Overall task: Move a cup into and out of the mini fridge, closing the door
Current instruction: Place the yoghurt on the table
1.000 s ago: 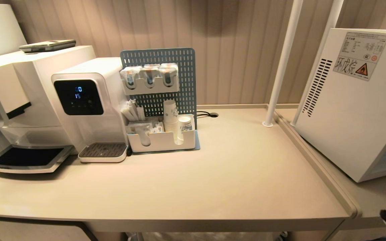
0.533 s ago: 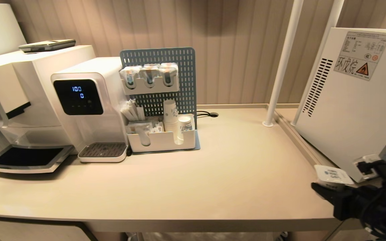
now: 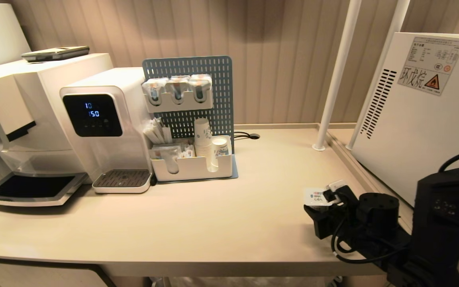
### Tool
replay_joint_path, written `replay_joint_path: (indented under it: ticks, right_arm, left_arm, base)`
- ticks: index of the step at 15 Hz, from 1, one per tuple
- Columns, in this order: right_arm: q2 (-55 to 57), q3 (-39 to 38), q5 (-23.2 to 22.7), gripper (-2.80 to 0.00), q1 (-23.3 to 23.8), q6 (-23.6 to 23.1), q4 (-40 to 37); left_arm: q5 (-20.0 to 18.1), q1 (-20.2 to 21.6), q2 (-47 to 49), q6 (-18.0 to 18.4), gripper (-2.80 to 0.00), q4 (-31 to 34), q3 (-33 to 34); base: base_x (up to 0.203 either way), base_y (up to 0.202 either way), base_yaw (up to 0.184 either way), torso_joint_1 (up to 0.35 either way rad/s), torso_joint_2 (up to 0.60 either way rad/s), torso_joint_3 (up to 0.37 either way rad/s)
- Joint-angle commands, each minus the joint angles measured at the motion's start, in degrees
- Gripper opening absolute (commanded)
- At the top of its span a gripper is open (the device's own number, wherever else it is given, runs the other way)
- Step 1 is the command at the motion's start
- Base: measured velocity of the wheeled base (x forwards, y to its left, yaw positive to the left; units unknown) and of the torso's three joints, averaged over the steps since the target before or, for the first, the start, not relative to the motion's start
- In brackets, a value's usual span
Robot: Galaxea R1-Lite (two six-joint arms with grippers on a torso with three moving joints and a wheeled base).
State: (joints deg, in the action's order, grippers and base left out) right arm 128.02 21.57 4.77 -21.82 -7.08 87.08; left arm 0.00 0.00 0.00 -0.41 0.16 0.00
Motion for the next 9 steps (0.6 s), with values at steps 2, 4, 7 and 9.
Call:
replay_joint_path:
  ticks: [2, 4, 7, 9]
  right_arm:
    - [9.3, 7.6, 4.7, -2.8, -1.3, -1.3, 0.6]
    - [11.5, 10.3, 7.3, -2.8, -1.5, -2.5, 0.6]
    - [13.3, 12.7, 10.2, -2.8, -1.5, -2.8, 0.6]
    - [15.2, 16.7, 16.5, -2.8, -2.3, -2.4, 0.6]
  left_arm:
    - [0.0, 0.0, 0.1, 0.0, -2.8, -0.1, 0.0]
    - [0.0, 0.0, 0.1, 0.0, -2.8, 0.0, 0.0]
    - [0.0, 0.0, 0.1, 0.0, -2.8, 0.0, 0.0]
    - [0.0, 0.0, 0.1, 0.0, -2.8, 0.0, 0.0]
  base:
    - [0.0, 0.0, 0.0, 0.0, 0.0, 0.0]
    - [0.0, 0.0, 0.0, 0.0, 0.0, 0.0]
    - [0.0, 0.0, 0.0, 0.0, 0.0, 0.0]
    - [0.0, 0.0, 0.0, 0.0, 0.0, 0.0]
